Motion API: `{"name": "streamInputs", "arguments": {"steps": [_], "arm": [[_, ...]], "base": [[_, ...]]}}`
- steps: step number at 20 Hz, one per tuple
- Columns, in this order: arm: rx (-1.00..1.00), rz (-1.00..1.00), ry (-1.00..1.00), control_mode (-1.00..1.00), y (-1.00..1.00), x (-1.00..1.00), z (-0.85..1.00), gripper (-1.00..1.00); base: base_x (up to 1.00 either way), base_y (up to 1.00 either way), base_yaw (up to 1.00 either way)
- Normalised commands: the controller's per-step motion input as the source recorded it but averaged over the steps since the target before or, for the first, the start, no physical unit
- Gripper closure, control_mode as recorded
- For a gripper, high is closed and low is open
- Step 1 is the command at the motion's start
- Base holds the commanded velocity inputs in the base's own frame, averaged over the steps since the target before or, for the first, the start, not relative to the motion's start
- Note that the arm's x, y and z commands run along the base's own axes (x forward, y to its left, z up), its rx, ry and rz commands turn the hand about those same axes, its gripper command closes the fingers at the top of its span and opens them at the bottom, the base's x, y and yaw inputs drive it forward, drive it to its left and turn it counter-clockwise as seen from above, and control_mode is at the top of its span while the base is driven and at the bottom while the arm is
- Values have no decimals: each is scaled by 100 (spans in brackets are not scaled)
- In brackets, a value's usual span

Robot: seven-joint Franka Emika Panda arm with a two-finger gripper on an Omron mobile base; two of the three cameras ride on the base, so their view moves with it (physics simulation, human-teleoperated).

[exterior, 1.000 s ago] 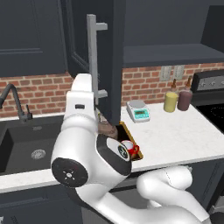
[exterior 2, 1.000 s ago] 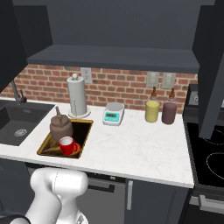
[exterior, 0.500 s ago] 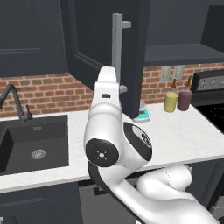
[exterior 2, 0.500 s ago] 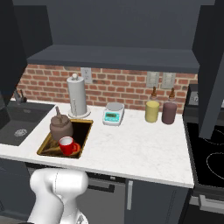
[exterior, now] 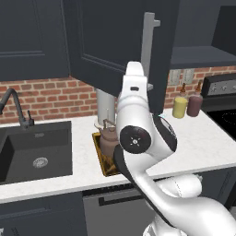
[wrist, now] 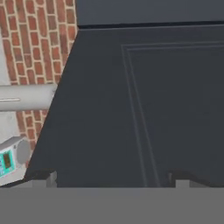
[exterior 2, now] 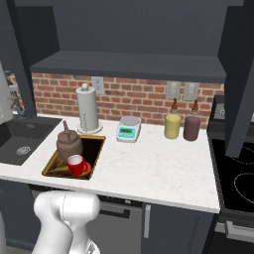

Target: Pick the kettle from the counter and place it on the tray. Then pick the mug from the cabinet and place it on the tray. Then close the cabinet doors.

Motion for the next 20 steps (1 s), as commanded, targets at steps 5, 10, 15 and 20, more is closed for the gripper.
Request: {"name": "streamInputs", "arguments": {"steps": [5, 10, 15, 20], "arm": [[0, 0, 0, -100, -49, 40, 11, -100], [0, -1, 0, -100, -45, 42, 9, -100], [0, 0, 0, -100, -39, 45, 5, -100], [0, -3, 0, -100, -43, 54, 0, -100]], "base": [[0, 0, 0], [0, 0, 0], [0, 0, 0], [0, 0, 0]]}}
